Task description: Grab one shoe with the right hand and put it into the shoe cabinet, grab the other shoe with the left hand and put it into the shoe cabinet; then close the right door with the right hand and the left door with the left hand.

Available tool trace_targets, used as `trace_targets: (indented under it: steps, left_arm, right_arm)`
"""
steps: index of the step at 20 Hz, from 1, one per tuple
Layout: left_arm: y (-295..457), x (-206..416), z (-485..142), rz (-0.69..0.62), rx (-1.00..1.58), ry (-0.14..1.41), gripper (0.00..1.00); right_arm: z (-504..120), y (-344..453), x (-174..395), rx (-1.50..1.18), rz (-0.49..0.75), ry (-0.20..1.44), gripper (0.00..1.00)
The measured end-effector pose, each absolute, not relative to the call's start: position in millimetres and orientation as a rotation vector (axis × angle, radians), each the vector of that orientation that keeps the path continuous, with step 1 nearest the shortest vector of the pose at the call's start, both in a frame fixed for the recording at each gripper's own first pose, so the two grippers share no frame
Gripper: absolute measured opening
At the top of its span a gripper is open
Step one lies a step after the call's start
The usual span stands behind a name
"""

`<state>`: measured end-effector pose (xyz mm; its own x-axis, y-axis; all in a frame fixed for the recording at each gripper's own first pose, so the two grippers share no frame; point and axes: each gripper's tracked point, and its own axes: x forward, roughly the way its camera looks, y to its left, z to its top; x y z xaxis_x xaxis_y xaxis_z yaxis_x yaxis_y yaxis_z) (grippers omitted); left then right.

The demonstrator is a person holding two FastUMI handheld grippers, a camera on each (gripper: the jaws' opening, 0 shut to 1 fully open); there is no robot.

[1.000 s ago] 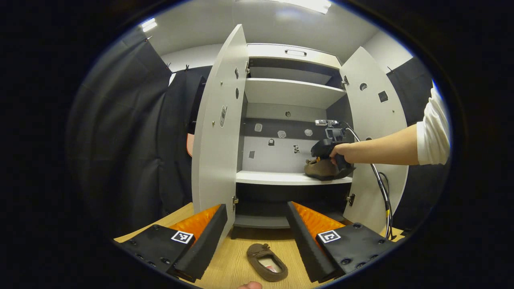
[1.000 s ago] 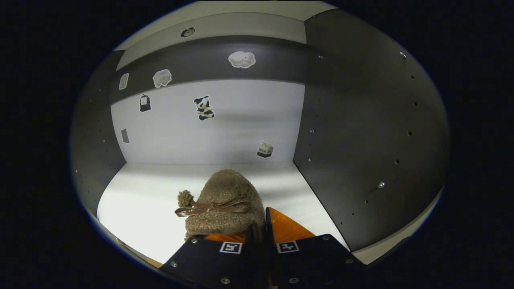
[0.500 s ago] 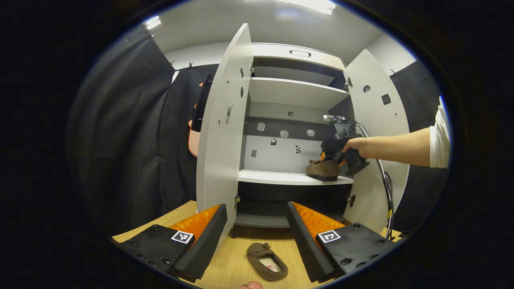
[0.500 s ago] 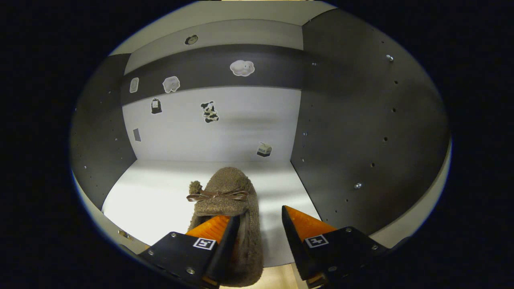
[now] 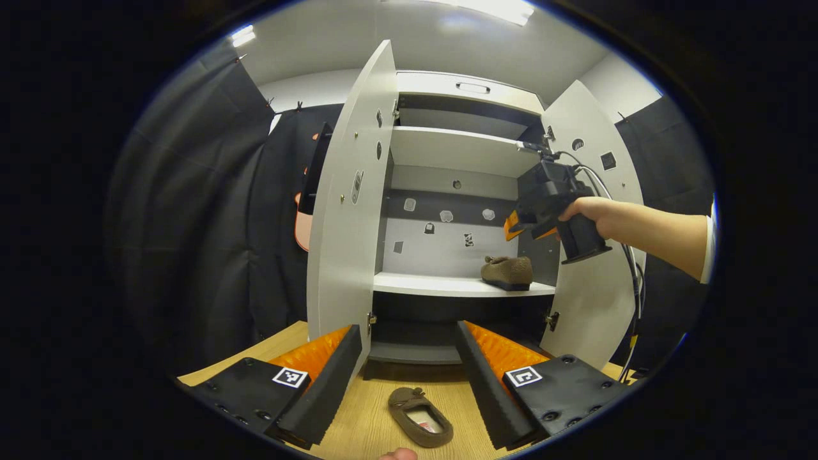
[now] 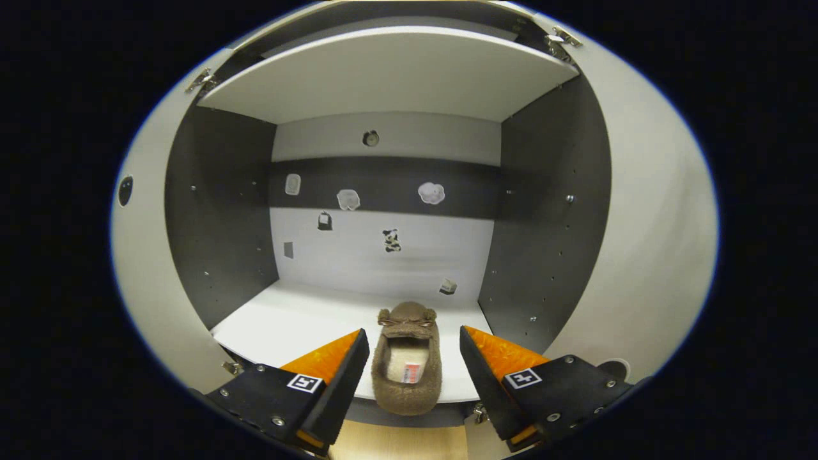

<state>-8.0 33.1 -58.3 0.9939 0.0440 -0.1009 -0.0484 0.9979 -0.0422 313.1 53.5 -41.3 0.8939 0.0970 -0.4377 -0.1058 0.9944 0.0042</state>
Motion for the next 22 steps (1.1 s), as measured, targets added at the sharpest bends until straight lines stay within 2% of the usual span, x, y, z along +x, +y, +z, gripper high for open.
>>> trace_targets:
  steps: [2, 3, 4, 7, 16, 22]
  left_arm:
    - [31.8, -8.8, -57.8, 0.045, -0.046, 0.103, 0.96]
    - [31.0, -9.1, -58.0, 0.044, -0.048, 0.105, 0.96]
    - [30.1, -9.6, -58.2, 0.043, -0.051, 0.107, 0.96]
    - [26.0, -6.6, -59.2, 0.037, -0.061, 0.119, 0.96]
    - [9.2, -6.0, -64.0, 0.002, -0.042, 0.137, 0.96]
    - [14.7, -15.1, -86.9, 0.027, -0.013, 0.197, 0.97]
  right_arm:
    - [-19.7, 60.2, 291.4, 0.012, 0.133, 0.398, 0.9]
    - [-9.8, 62.4, 279.3, 0.032, 0.147, 0.369, 0.96]
    - [-2.8, 64.6, 266.6, 0.052, 0.159, 0.344, 0.91]
    - [11.3, 61.2, 225.7, 0.089, 0.182, 0.284, 0.92]
    - [-16.7, 37.1, 103.5, 0.104, 0.161, 0.234, 0.92]
    - [-60.1, 16.4, 55.1, 0.113, 0.124, 0.247, 0.92]
